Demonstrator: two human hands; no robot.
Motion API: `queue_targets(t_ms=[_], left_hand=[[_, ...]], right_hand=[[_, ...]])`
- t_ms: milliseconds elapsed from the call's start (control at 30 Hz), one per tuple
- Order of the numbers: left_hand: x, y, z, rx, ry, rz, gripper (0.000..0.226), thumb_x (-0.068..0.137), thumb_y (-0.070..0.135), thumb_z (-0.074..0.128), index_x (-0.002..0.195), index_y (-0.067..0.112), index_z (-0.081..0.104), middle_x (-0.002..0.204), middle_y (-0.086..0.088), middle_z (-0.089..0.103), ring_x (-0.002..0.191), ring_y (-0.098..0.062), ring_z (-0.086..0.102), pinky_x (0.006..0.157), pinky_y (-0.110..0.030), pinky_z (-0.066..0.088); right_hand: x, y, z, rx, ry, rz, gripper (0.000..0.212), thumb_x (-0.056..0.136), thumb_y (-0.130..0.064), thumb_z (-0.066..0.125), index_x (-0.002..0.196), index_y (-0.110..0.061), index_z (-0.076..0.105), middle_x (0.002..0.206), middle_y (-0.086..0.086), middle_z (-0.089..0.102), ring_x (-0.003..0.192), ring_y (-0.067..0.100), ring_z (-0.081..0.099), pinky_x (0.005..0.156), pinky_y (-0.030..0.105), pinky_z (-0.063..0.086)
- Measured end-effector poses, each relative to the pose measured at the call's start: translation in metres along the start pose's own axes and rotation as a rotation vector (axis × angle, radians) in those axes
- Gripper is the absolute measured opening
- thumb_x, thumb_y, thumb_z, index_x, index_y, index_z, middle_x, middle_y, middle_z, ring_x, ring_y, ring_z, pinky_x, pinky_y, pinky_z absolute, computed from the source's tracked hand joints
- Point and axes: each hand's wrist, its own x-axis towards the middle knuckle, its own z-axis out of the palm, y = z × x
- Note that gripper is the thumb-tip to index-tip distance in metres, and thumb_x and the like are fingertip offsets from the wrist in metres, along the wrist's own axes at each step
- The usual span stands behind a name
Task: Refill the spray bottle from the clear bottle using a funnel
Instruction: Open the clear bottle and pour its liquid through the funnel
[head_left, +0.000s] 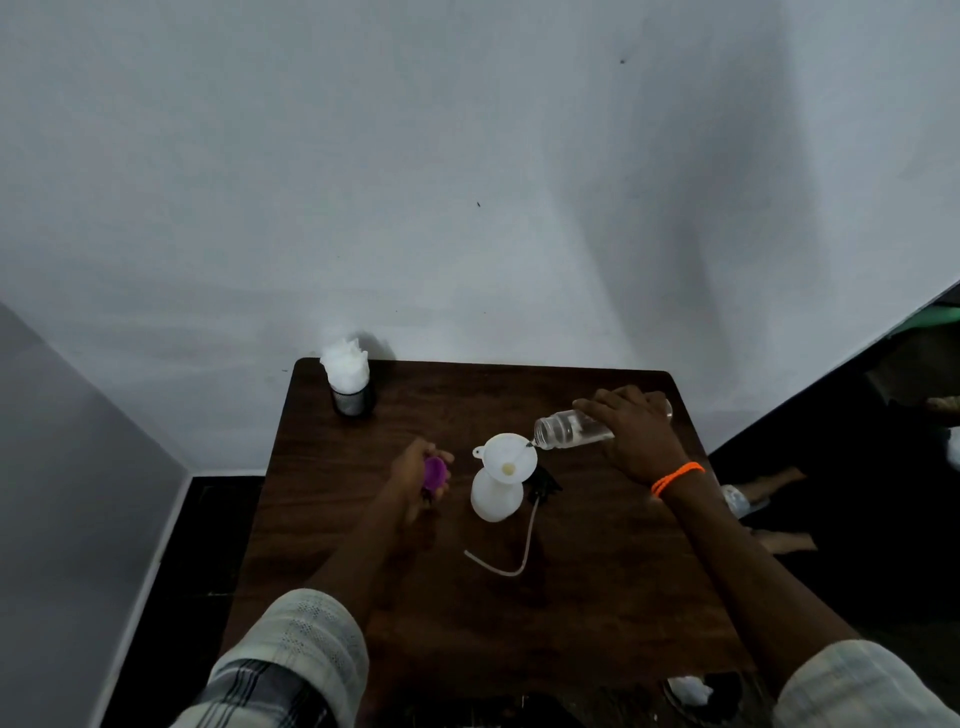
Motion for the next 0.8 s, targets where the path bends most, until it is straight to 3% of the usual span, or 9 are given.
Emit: queue_targets(t_ms=[167, 267, 333, 433, 533, 633, 800], left_hand=[[-0.002, 0.006, 0.000, 0.060, 0.116, 0.069, 0.021, 0.093, 0.022, 0.058, 0.110, 0.013, 0.065, 0.115, -0.019, 0.057, 0.084, -0.030, 0.059, 0.061, -0.036, 0.054], [0.000, 0.005, 0.001, 0.122, 0.141, 0.123, 0.027, 0.088, 0.017, 0.072, 0.111, 0.009, 0.060, 0.105, -0.014, 0.061, 0.078, -0.024, 0.058, 0.062, -0.032, 0.052], [0.000, 0.002, 0.001, 0.084, 0.141, 0.133, 0.019, 0.086, 0.017, 0.077, 0.093, 0.008, 0.062, 0.090, -0.011, 0.061, 0.074, -0.022, 0.057, 0.064, -0.031, 0.052], [-0.004, 0.001, -0.003, 0.003, 0.154, 0.109, 0.027, 0.082, 0.029, 0.082, 0.093, 0.011, 0.065, 0.100, -0.012, 0.063, 0.092, -0.027, 0.062, 0.076, -0.040, 0.061], [-0.004, 0.000, -0.005, 0.008, 0.149, 0.101, 0.034, 0.082, 0.038, 0.080, 0.099, 0.012, 0.065, 0.097, -0.012, 0.064, 0.087, -0.026, 0.062, 0.087, -0.047, 0.060], [-0.007, 0.000, -0.007, 0.041, 0.146, 0.131, 0.034, 0.083, 0.039, 0.079, 0.101, 0.014, 0.067, 0.095, -0.012, 0.067, 0.078, -0.023, 0.062, 0.082, -0.043, 0.058], [-0.008, -0.003, -0.011, 0.071, 0.140, 0.150, 0.043, 0.072, 0.035, 0.088, 0.107, 0.017, 0.069, 0.099, -0.008, 0.072, 0.080, -0.020, 0.066, 0.058, -0.029, 0.055]], right_hand=[[0.001, -0.002, -0.001, 0.000, 0.010, -0.005, 0.073, 0.061, -0.005, 0.070, 0.130, -0.029, 0.063, 0.120, -0.002, 0.065, 0.104, 0.030, 0.056, 0.083, 0.050, 0.044], [0.001, -0.003, 0.000, 0.009, 0.028, -0.012, 0.072, 0.061, -0.005, 0.072, 0.129, -0.029, 0.064, 0.119, -0.002, 0.066, 0.103, 0.030, 0.057, 0.083, 0.050, 0.044], [0.001, -0.004, -0.001, 0.004, 0.031, -0.010, 0.072, 0.060, -0.006, 0.073, 0.128, -0.029, 0.065, 0.119, -0.002, 0.066, 0.103, 0.030, 0.057, 0.082, 0.048, 0.042], [0.002, -0.005, -0.001, -0.006, 0.029, -0.002, 0.073, 0.060, -0.006, 0.075, 0.128, -0.030, 0.065, 0.119, -0.003, 0.066, 0.104, 0.030, 0.057, 0.082, 0.046, 0.038], [0.002, -0.006, -0.002, -0.010, 0.026, 0.001, 0.073, 0.060, -0.005, 0.075, 0.128, -0.031, 0.065, 0.120, -0.003, 0.066, 0.104, 0.029, 0.056, 0.082, 0.046, 0.037], [0.003, -0.006, -0.001, -0.020, 0.019, 0.003, 0.072, 0.062, -0.006, 0.075, 0.128, -0.031, 0.065, 0.120, -0.003, 0.065, 0.105, 0.029, 0.056, 0.083, 0.045, 0.036], [0.004, -0.007, 0.000, -0.006, 0.025, 0.003, 0.070, 0.063, -0.005, 0.075, 0.128, -0.029, 0.065, 0.120, -0.001, 0.066, 0.106, 0.030, 0.057, 0.083, 0.046, 0.037]])
